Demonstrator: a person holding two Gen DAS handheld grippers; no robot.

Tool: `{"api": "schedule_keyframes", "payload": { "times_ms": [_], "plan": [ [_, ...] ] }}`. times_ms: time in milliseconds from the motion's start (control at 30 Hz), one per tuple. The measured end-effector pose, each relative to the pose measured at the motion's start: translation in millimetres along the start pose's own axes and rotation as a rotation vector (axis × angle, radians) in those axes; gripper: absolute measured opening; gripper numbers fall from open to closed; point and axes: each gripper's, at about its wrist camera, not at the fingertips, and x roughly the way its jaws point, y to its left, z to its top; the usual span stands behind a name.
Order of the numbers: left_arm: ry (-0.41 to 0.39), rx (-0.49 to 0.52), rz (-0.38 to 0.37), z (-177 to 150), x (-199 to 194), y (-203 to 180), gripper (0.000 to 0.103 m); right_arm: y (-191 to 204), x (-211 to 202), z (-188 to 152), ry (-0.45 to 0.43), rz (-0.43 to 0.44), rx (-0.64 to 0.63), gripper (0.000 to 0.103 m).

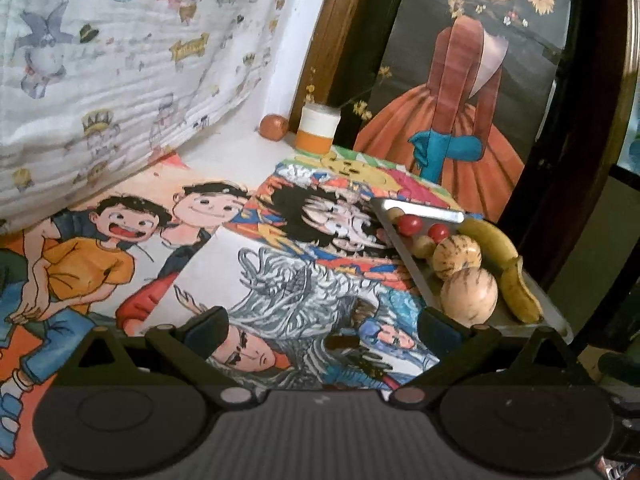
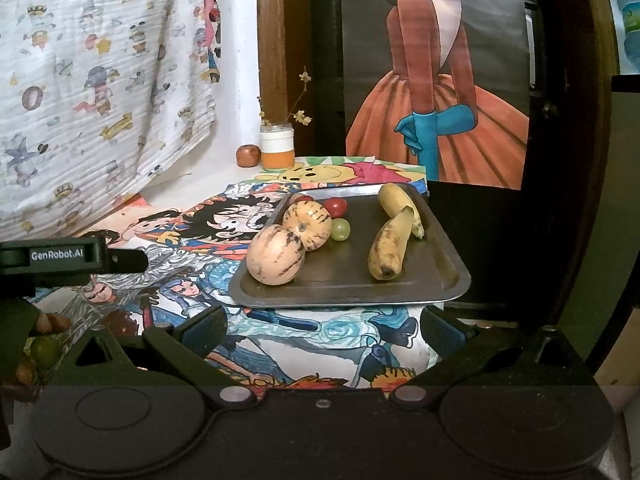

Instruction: Organize fruits

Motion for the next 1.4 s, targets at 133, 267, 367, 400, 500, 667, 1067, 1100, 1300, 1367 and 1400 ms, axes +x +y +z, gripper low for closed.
{"api": "schedule_keyframes", "payload": {
  "times_ms": [133, 267, 367, 400, 500, 667, 1067, 1100, 1300, 1367, 1400],
  "plan": [
    [-0.046, -0.001, 0.003, 2.5, -6.9, -0.3, 0.103, 1.6, -0.9, -0.1, -0.006, 0.0, -0.007, 0.102],
    [-0.101, 0.018, 0.027, 4.8, -18.6, -3.3, 0.103, 3.6, -2.0, -0.3, -0.014, 0.0, -0.016, 0.102],
    [-0.124, 0.036, 0.012, 2.9, -28.0, -4.2, 0.103, 4.5, -2.5, -0.2, -0.019, 0.001, -0.017, 0.102],
    [-0.13, 0.039, 0.008, 1.2, -30.7, -4.5, 0.103, 4.4, -2.8, -0.2, -0.02, 0.0, -0.017, 0.102],
    [-0.109, 0.06, 0.008, -4.2, -33.5, -6.2, 0.103, 3.8, -3.8, -0.4, -0.028, -0.005, -0.011, 0.102],
    [-0.108, 0.123, 0.017, -13.1, -35.4, -11.1, 0.103, 2.5, -4.6, -0.6, -0.036, -0.016, 0.001, 0.102],
    [-0.113, 0.158, -0.001, -15.2, -36.6, -16.0, 0.103, 1.8, -5.1, 0.2, -0.05, -0.024, 0.009, 0.102],
    [-0.112, 0.161, -0.001, -15.3, -36.6, -16.2, 0.103, 1.8, -5.2, 0.3, -0.052, -0.024, 0.009, 0.102],
    [-0.11, 0.167, -0.003, -15.5, -36.3, -16.3, 0.103, 1.8, -5.2, 0.5, -0.055, -0.026, 0.011, 0.102],
    [-0.11, 0.167, -0.003, -15.6, -36.5, -16.4, 0.103, 1.7, -5.3, 0.4, -0.055, -0.026, 0.011, 0.102],
    [-0.11, 0.167, -0.003, -15.7, -36.6, -16.4, 0.103, 1.7, -5.2, 0.5, -0.056, -0.026, 0.012, 0.102]
  ]
}}
